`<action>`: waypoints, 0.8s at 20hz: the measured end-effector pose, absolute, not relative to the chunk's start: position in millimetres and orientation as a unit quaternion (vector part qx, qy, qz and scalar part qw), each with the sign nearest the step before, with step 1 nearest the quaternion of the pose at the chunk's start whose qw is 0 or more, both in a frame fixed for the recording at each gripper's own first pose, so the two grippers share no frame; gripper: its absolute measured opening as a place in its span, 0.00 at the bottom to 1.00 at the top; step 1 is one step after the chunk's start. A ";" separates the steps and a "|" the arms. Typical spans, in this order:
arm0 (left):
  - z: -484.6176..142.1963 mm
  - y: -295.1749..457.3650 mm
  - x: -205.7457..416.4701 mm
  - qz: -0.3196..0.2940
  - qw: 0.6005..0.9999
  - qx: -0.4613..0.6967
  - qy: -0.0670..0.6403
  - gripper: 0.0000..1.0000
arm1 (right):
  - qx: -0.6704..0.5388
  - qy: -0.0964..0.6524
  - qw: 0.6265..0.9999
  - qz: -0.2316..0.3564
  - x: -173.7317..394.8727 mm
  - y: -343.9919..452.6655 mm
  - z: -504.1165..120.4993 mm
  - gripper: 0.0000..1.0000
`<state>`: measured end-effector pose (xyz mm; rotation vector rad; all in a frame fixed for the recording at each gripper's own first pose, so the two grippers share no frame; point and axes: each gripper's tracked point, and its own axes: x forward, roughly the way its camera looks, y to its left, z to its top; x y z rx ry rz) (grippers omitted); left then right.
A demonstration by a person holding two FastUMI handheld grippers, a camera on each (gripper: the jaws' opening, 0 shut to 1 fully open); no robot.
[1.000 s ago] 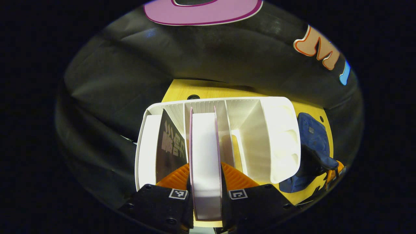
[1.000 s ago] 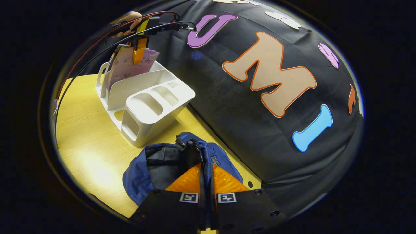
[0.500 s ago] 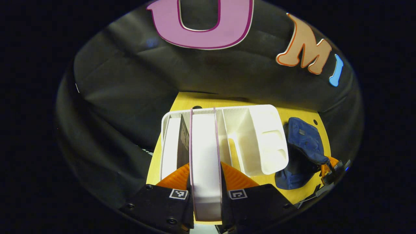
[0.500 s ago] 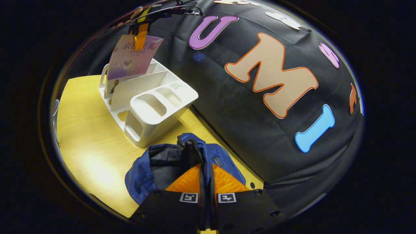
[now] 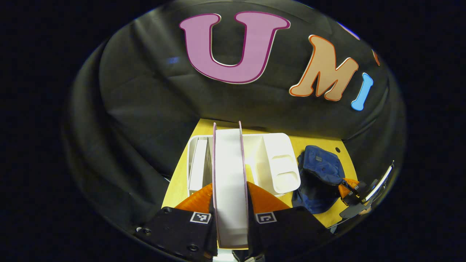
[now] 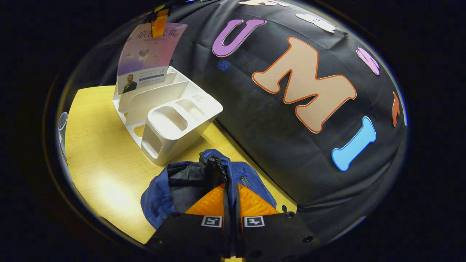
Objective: Open the schoolbag, grab two books from the bookshelf and put them into the schoolbag.
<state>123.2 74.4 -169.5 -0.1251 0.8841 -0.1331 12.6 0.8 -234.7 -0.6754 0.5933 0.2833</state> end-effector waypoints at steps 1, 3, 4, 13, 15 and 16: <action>-163.6 73.9 119.2 -0.067 0.901 -0.065 0.423 0.30 | -0.326 0.285 0.891 0.137 13.1 1.0 -234.9 0.07; -152.8 68.0 110.8 -0.074 0.902 -0.094 0.415 0.31 | -0.327 0.284 0.890 0.140 14.1 1.9 -233.8 0.08; -151.1 62.6 105.5 -0.079 0.902 -0.109 0.411 0.29 | -0.326 0.284 0.891 0.141 14.5 2.6 -233.2 0.08; -151.5 -7.7 69.6 -0.146 0.874 -0.240 0.396 0.30 | -0.321 0.285 0.890 0.152 16.2 3.1 -230.1 0.07; -158.1 -31.5 63.1 -0.159 0.865 -0.263 0.397 0.30 | -0.318 0.286 0.891 0.153 15.8 3.9 -229.9 0.07; -161.2 -45.2 62.5 -0.168 0.858 -0.279 0.398 0.30 | -0.317 0.288 0.891 0.154 15.6 4.9 -229.4 0.07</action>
